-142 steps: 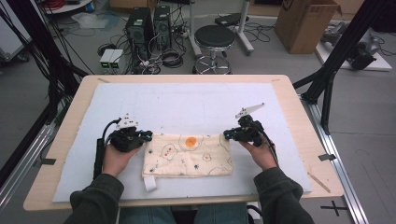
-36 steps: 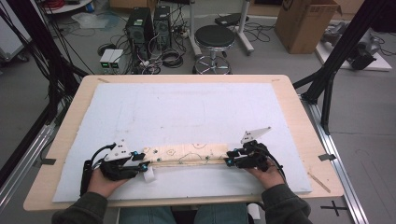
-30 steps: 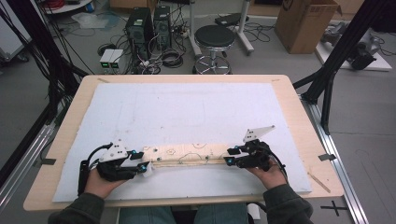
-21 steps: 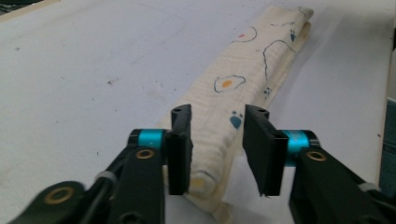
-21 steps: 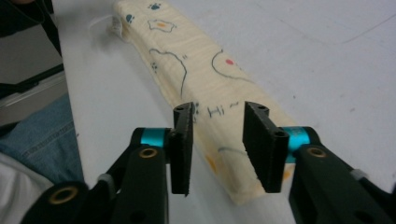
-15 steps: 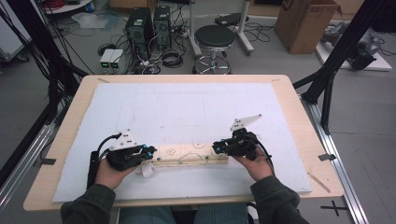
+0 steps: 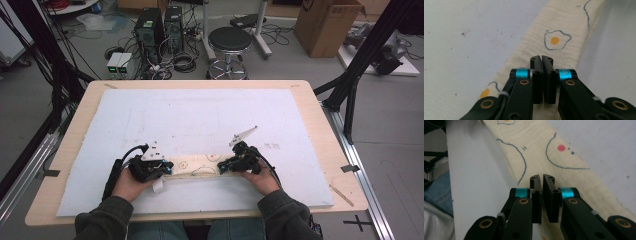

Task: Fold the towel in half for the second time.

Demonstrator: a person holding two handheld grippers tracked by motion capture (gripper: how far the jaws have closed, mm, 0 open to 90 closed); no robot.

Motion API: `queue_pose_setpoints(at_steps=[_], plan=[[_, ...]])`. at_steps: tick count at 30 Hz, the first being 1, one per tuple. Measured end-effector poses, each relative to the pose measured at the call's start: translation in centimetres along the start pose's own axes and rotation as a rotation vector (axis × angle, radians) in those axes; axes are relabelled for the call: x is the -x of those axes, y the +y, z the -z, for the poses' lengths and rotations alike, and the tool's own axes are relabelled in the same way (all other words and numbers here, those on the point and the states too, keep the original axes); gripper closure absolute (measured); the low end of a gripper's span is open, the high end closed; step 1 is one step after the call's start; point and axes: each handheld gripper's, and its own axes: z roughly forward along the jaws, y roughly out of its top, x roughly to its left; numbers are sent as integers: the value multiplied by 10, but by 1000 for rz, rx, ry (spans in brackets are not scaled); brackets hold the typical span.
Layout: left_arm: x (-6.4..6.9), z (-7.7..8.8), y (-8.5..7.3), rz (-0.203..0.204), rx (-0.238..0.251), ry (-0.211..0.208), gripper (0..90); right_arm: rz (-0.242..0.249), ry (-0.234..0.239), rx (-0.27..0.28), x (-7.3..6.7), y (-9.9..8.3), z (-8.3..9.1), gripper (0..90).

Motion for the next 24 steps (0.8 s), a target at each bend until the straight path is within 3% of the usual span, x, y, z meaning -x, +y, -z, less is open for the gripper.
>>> queue_pose_setpoints(at_steps=[5,11,21,24], plan=[[-4,-2,-11,46,7,7,866,-1,0,-2,-1,-7,3,854],[-6,3,-17,44,11,29,855,25,-20,3,-4,-17,10,849],[-7,4,-19,40,17,34,845,0,-36,29,-2,-40,29,837],[-6,6,-19,39,37,30,800,0,-34,41,-2,-42,30,807]])
